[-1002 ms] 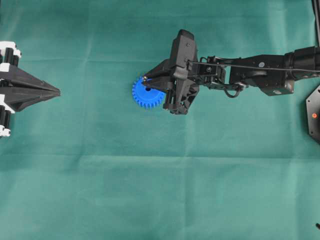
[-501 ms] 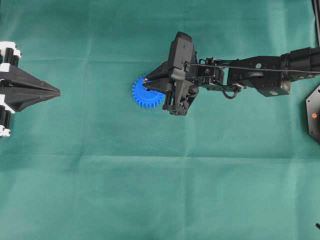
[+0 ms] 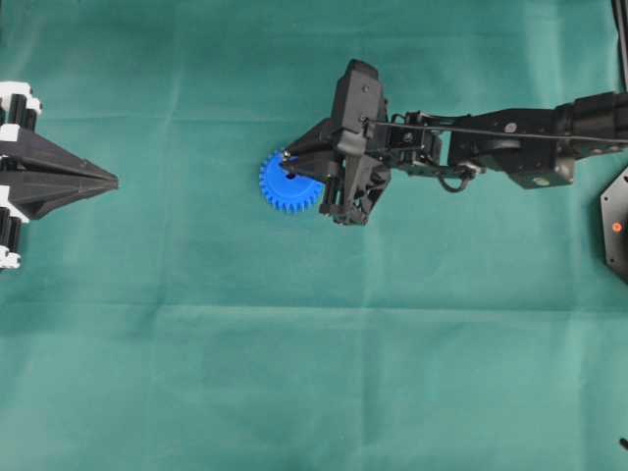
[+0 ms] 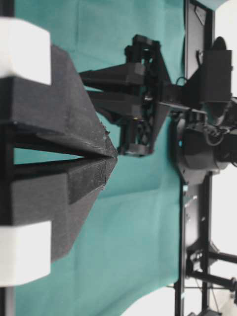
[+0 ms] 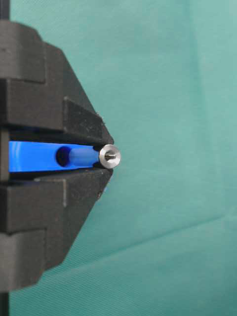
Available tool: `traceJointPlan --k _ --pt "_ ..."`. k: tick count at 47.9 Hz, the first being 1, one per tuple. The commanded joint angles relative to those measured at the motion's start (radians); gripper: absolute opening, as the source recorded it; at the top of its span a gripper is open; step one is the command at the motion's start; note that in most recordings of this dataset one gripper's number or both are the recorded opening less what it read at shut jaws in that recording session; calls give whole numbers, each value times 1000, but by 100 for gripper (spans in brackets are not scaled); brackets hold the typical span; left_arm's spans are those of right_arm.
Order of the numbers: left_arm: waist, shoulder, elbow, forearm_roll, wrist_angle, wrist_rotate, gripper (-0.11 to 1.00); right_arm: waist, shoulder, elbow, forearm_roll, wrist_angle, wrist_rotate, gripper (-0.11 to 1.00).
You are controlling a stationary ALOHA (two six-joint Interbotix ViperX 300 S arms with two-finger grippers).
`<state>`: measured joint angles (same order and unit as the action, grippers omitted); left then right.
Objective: Insert the shaft placed at a random location into the center hole of the medium gear at another random location.
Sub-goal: 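Lower the shaft into the blue gear's center hole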
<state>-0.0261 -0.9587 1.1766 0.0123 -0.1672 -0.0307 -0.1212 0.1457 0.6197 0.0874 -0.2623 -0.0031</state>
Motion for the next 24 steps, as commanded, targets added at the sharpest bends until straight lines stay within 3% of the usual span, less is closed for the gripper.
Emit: traceJointPlan --k 1,24 --pt "-2 8 -21 0 -5 -2 0 3 -48 -15 3 5 11 14" --pt "-2 8 -20 2 -5 -2 0 8 -11 -15 5 32 12 14"
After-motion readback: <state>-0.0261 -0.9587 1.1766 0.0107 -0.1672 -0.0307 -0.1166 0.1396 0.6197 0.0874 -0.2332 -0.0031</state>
